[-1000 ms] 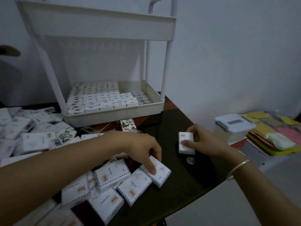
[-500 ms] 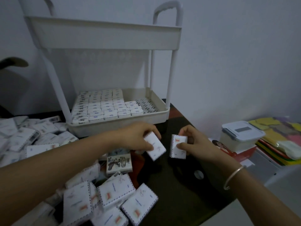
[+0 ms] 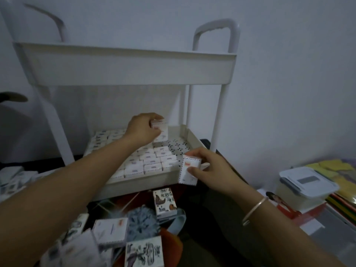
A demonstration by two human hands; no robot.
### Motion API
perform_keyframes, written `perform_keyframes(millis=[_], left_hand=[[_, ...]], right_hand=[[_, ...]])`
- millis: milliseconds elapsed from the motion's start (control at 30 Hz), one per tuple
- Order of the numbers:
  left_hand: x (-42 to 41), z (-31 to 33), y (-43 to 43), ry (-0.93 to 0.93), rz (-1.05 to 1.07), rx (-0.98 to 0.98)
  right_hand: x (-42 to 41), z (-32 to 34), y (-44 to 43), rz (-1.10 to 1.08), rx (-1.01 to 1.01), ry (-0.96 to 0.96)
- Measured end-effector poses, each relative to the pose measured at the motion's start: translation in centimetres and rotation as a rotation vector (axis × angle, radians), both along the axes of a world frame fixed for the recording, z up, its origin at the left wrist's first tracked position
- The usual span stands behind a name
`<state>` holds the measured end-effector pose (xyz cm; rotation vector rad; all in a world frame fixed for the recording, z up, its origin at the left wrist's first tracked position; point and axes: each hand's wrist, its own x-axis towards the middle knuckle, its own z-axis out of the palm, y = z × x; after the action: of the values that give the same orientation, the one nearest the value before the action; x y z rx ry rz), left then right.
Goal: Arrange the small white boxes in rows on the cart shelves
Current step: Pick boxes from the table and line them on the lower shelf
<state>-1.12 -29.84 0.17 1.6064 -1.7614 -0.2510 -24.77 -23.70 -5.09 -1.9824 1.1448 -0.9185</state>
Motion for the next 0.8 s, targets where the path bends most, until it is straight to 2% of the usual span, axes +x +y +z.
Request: perform_keyframes(millis=[167, 367, 600, 800], left_hand=[[0.8, -2.0, -2.8, -0.045, -0.100, 0.013], [2.6, -3.4, -3.8, -0.234, -0.182, 0.217], [3.3, -4.1, -3.8, -0.313, -0.253, 0.269], [3.7, -4.7, -3.5, -0.334, -0.276, 0.176]], right_hand=[[1.6, 1.3, -2.4, 0.037, -0.139, -0.060], [3.1, 1.9, -6.0, -0.058, -0.266, -0.162], [6.5, 1.8, -10.9, -0.152, -0.370, -0.069], [9.3, 0.5, -13.9, -0.140, -0.359, 0.119]])
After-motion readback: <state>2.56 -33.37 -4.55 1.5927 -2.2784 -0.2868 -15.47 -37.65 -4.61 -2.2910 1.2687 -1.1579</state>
